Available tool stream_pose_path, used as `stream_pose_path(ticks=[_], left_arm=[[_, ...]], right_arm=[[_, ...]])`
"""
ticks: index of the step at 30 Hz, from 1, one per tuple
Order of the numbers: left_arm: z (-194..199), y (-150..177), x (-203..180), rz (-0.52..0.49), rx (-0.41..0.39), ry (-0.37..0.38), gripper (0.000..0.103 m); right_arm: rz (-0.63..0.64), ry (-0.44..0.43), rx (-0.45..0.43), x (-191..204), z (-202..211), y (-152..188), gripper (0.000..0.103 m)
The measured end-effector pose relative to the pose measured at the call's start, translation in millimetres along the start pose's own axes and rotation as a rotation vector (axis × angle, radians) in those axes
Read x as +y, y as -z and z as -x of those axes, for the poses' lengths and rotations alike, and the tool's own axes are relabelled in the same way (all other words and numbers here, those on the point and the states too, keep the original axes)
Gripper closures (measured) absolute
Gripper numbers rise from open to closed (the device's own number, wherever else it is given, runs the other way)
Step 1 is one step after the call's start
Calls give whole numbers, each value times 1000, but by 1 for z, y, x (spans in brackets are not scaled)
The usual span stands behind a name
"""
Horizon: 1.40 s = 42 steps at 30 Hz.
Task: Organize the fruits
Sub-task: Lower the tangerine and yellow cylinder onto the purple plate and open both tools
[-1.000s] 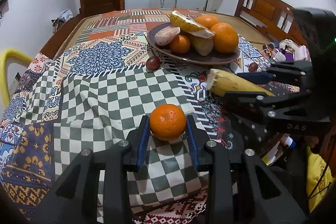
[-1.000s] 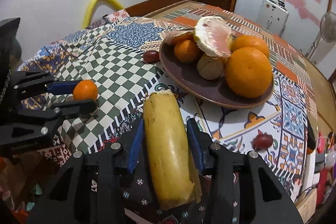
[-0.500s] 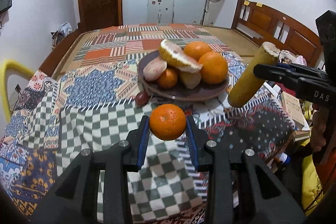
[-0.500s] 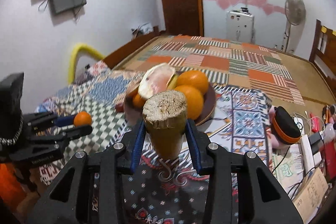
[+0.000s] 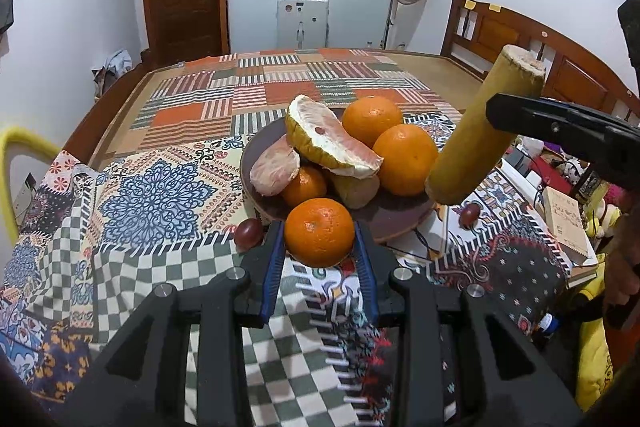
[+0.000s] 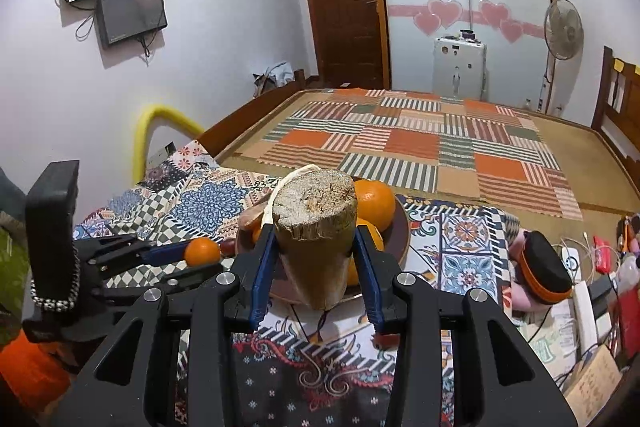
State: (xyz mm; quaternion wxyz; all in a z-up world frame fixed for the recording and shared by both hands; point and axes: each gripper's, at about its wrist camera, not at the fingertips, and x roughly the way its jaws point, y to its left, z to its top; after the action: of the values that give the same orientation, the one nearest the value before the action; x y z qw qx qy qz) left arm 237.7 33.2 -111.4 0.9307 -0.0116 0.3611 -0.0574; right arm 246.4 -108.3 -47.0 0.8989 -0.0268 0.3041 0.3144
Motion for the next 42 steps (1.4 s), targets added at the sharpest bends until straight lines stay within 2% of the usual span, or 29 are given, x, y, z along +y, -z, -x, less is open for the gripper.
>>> stream_pose_path(ticks=[16,25,30,33,37,42], left_arm=[[-37,-10,11,33,43,-7,69],[-51,-12,11,44,63,4,69],[-54,-14,11,44,57,12,69],[-55,-15,13,47,59,19,65],[-55,-15,11,39,54,14,54],[-54,-13,7,34,59,13,53]], right_arm=[[-13,-27,33,-1,-41,-29,68],[-92,-59,91,-15,-77,-38,68],[-82,-43,116,-11,-89,-38,68],[-66,-30,131,-7,-93,-39,68],[-53,-18,149,-5,-99,-40,68],[-54,-4,133,-6,-97,-40,68]])
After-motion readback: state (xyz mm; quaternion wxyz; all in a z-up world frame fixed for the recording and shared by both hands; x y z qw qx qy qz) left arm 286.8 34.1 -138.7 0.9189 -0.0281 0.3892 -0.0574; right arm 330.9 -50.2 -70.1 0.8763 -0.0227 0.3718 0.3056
